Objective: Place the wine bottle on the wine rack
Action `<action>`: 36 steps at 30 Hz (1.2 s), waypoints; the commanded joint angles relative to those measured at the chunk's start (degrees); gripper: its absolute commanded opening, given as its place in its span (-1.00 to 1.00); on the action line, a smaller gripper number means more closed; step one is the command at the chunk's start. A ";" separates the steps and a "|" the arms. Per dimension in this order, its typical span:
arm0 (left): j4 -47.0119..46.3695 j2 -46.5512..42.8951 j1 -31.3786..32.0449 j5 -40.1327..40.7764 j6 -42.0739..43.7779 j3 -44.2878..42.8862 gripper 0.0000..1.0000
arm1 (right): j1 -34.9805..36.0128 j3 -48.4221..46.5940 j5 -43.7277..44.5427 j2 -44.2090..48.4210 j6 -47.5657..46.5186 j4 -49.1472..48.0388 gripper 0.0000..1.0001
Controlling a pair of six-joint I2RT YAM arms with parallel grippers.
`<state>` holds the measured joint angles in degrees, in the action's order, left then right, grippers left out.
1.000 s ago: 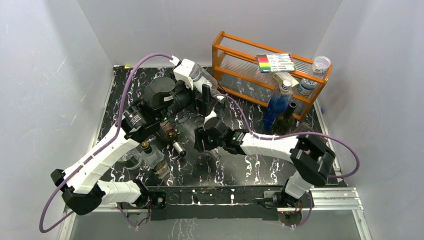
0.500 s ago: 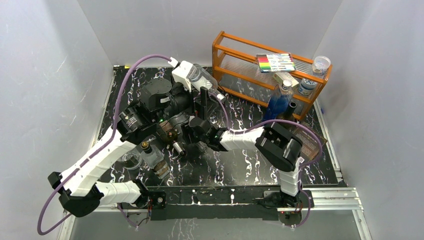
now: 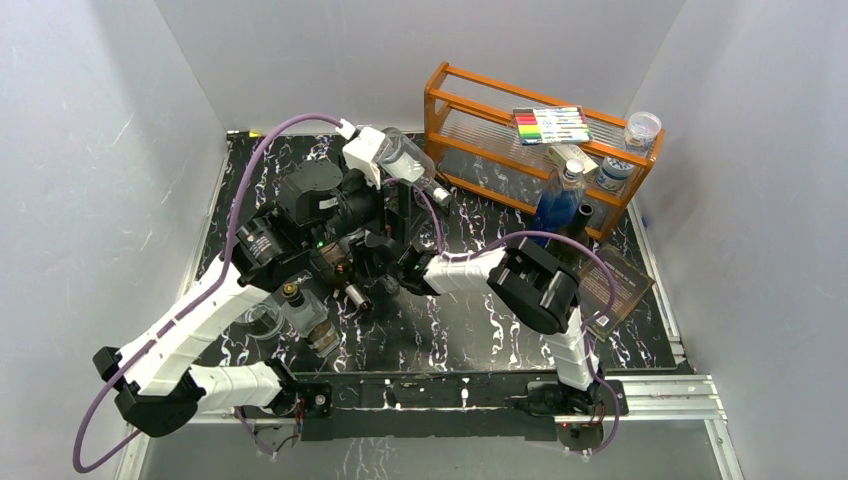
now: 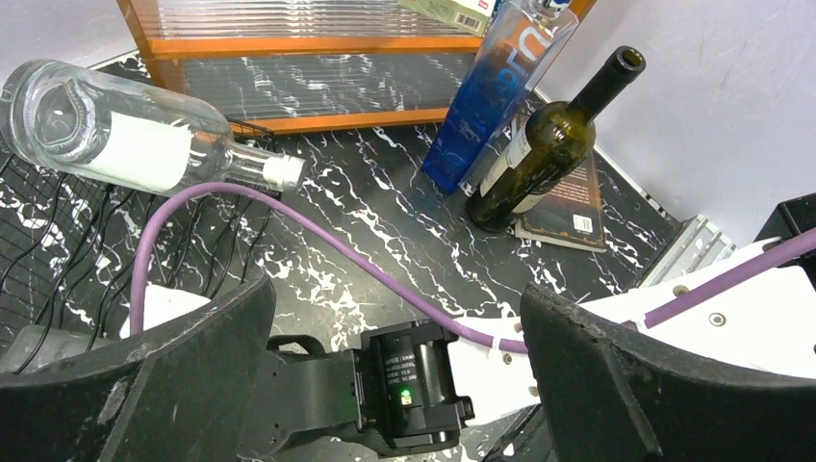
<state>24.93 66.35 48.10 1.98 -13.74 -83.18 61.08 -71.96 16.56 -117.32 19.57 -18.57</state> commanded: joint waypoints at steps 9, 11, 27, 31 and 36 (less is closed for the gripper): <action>1.94 -3.29 -0.24 0.98 0.73 1.04 0.96 | -0.61 -6.10 2.32 -2.78 2.35 -4.72 -0.41; 2.04 -3.56 -0.20 1.03 0.71 1.16 0.97 | -0.70 -5.88 3.04 -2.78 3.38 -4.56 -0.13; 3.52 -4.97 -0.20 2.07 1.16 1.51 0.96 | -0.70 -0.72 3.47 3.18 5.98 -4.06 0.80; 3.72 -5.15 -0.21 2.44 1.16 1.57 0.96 | -0.70 1.60 2.97 6.04 6.28 -3.01 0.78; 3.81 -5.48 -0.24 2.76 1.06 1.81 0.97 | -0.62 5.41 -1.78 10.80 6.22 -1.76 0.78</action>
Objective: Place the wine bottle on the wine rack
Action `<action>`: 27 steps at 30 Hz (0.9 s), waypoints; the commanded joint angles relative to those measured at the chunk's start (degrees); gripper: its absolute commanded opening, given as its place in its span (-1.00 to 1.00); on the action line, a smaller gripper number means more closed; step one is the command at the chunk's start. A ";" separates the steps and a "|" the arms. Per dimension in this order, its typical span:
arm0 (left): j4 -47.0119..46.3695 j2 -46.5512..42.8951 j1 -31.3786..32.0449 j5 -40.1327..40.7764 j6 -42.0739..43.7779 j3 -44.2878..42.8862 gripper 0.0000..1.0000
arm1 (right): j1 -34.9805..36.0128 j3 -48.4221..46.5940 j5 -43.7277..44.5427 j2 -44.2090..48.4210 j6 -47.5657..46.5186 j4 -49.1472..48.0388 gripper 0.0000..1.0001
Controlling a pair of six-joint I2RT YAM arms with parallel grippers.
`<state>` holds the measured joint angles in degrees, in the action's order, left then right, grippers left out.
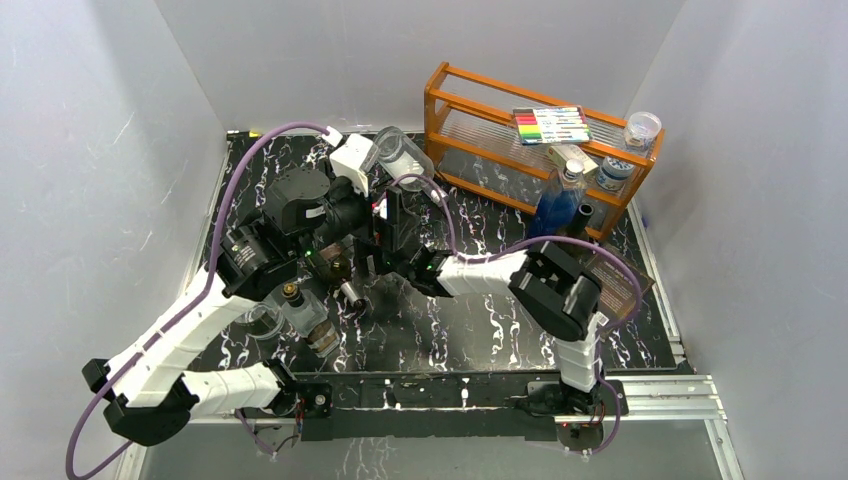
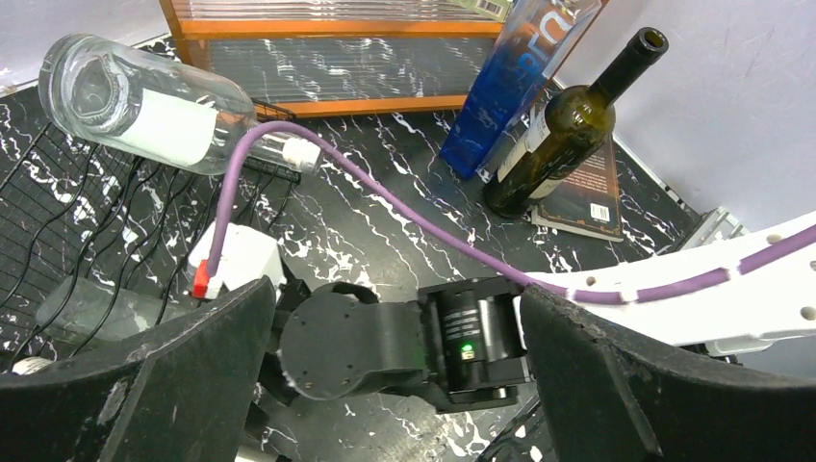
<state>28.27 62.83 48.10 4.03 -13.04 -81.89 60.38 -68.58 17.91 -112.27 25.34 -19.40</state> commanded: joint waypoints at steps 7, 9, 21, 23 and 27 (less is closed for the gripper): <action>0.88 -2.30 -0.20 1.91 2.30 0.85 0.96 | 0.03 5.81 -4.99 9.35 3.54 2.30 0.66; 0.91 -2.25 -0.26 2.94 2.50 0.69 0.97 | 0.09 6.52 -4.07 9.05 4.40 2.81 0.52; 1.85 -2.68 -0.20 4.48 4.18 0.08 0.96 | 0.09 3.70 -2.30 5.59 4.38 4.69 -0.27; 1.85 -2.33 -0.20 4.43 4.40 -0.09 0.97 | 0.04 2.42 -1.76 4.51 3.48 5.11 -0.32; 1.87 -1.64 -0.20 4.23 4.58 -0.46 0.96 | -0.07 0.50 -0.84 2.53 2.05 5.18 -0.37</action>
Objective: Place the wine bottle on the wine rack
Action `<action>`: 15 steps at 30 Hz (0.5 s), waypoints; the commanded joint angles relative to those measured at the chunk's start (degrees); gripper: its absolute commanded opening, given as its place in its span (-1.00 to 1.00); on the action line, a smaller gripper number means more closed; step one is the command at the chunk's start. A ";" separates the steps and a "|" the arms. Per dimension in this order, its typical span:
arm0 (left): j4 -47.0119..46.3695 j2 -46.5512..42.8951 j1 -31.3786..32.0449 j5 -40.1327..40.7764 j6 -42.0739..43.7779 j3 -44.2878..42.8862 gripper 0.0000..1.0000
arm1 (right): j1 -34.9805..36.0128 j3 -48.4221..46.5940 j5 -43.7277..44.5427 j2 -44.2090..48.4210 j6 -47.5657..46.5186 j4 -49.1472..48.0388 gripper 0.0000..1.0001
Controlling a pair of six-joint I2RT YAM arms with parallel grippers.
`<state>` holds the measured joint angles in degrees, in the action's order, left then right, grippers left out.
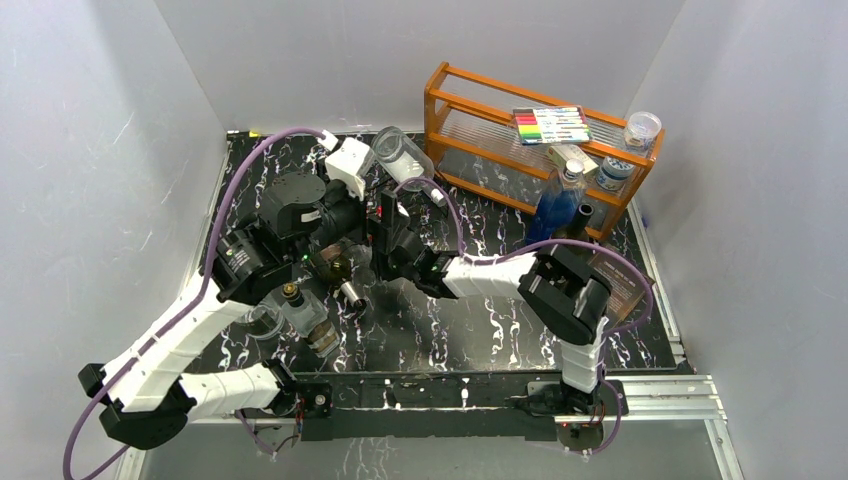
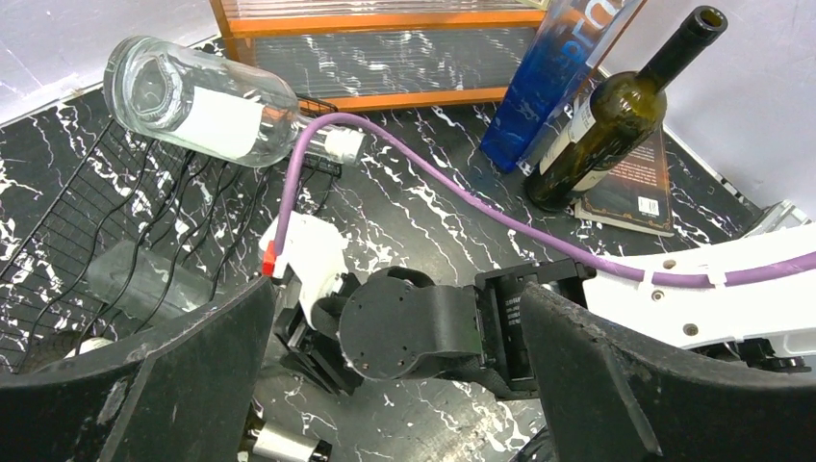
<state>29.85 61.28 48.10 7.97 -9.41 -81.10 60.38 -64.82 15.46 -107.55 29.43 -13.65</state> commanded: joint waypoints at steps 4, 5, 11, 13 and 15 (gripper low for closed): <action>0.28 0.61 -0.20 -0.03 1.04 -1.69 0.97 | -0.44 -4.60 1.85 -3.39 -2.77 -0.67 -0.37; 0.25 0.67 -0.20 -0.05 0.95 -1.76 0.97 | -0.50 -4.86 1.81 -3.57 -2.98 -0.82 -0.37; 0.21 1.17 -0.20 -0.07 0.87 -1.86 0.97 | -0.75 -5.39 3.05 -3.66 -3.51 -0.16 -0.31; 0.22 1.26 -0.20 0.10 0.88 -1.88 0.97 | -0.79 -5.35 4.56 -3.19 -3.03 0.87 -0.29; 0.18 1.27 -0.20 0.31 1.03 -2.00 0.96 | -0.79 -5.04 5.74 -2.59 -2.81 1.61 -0.27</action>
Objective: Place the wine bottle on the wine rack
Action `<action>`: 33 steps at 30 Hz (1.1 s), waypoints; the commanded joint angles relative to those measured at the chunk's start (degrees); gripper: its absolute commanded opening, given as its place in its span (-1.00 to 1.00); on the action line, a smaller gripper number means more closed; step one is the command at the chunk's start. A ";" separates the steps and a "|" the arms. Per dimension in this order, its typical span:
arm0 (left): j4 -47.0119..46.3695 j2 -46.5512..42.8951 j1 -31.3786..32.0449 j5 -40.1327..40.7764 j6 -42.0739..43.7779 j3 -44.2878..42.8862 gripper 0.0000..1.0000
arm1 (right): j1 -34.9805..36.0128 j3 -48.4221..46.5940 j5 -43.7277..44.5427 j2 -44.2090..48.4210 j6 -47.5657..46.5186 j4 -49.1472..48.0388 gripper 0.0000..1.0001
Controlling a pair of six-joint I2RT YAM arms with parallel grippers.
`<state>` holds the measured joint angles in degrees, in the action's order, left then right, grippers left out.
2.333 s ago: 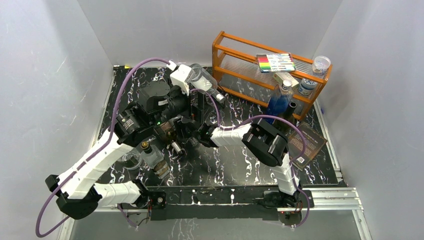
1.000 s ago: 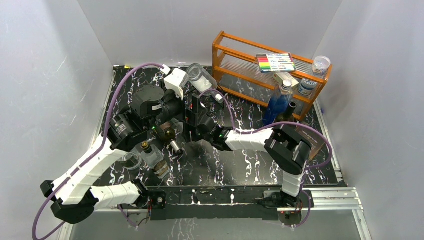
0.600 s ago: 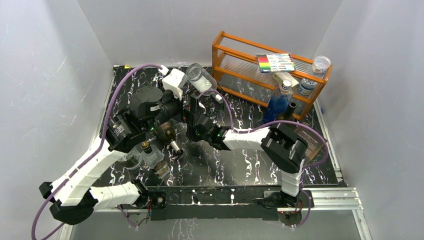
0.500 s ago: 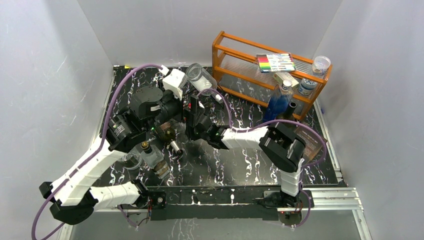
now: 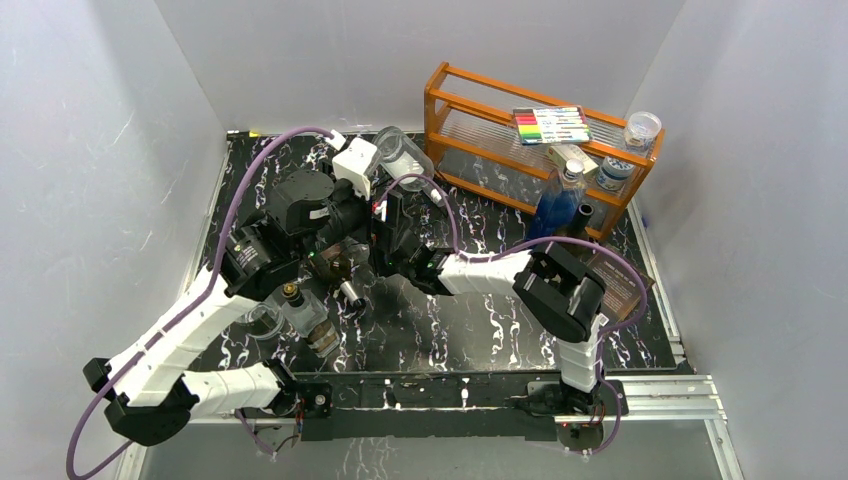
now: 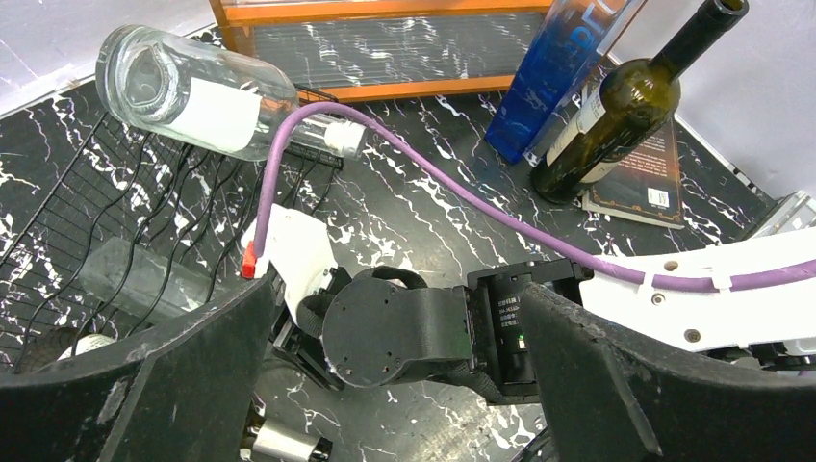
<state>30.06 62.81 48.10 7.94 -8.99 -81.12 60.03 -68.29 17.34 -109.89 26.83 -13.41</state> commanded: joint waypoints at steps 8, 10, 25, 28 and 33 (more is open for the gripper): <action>-0.03 -0.13 -0.20 1.42 1.17 -2.16 0.96 | -0.49 2.86 2.21 2.67 -0.83 -1.44 -0.29; -0.03 -0.04 -0.21 1.53 1.17 -2.09 0.96 | -0.44 3.37 0.61 3.11 -1.03 -1.98 -0.28; 1.99 -0.09 -0.20 6.01 5.71 -8.50 0.97 | -0.61 5.93 0.65 20.82 2.35 1.89 0.38; 3.08 -0.31 -0.20 8.28 7.83 -14.16 0.96 | -0.78 7.71 4.18 25.33 4.26 5.80 0.38; 2.07 -1.88 -0.20 7.97 7.83 -16.71 0.96 | -2.20 8.35 10.69 34.02 7.25 17.93 0.39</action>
<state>32.12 62.92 48.10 14.33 -2.55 -95.02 59.35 -60.34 21.21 -81.38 31.14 -5.85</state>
